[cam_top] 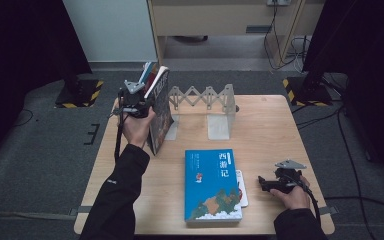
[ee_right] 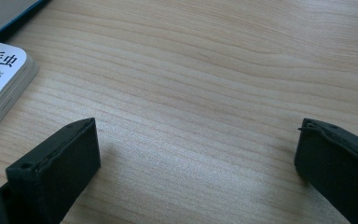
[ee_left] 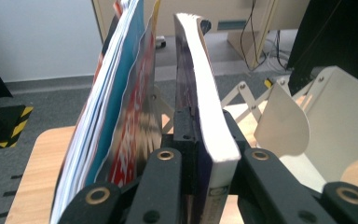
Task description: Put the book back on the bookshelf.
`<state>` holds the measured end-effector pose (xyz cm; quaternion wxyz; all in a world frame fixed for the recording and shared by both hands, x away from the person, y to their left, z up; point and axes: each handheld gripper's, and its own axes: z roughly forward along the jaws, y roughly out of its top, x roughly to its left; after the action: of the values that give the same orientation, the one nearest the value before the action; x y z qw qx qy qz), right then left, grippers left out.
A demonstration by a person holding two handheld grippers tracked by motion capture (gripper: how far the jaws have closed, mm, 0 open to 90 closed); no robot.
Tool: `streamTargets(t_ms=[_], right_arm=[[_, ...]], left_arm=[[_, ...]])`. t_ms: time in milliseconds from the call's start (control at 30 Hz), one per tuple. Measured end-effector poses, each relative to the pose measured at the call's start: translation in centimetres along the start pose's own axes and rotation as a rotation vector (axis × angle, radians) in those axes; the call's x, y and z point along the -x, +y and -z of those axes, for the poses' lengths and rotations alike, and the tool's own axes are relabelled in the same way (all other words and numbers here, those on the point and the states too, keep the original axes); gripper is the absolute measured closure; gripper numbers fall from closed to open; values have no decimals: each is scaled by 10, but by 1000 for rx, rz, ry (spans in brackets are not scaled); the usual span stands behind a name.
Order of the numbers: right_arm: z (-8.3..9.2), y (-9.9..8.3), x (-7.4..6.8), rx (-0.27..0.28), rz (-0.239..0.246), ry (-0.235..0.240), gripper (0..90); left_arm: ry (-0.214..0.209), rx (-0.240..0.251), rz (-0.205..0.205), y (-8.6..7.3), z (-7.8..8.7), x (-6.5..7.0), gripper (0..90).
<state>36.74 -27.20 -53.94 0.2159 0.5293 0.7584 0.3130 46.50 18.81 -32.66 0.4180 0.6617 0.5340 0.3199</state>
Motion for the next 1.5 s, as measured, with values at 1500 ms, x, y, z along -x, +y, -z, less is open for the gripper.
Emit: streamTargets(t_ms=[1500], right_arm=[[-1, 0, -1, 2, -1, -1, 4]], left_arm=[[99, 11, 15, 17, -23, 7, 822]])
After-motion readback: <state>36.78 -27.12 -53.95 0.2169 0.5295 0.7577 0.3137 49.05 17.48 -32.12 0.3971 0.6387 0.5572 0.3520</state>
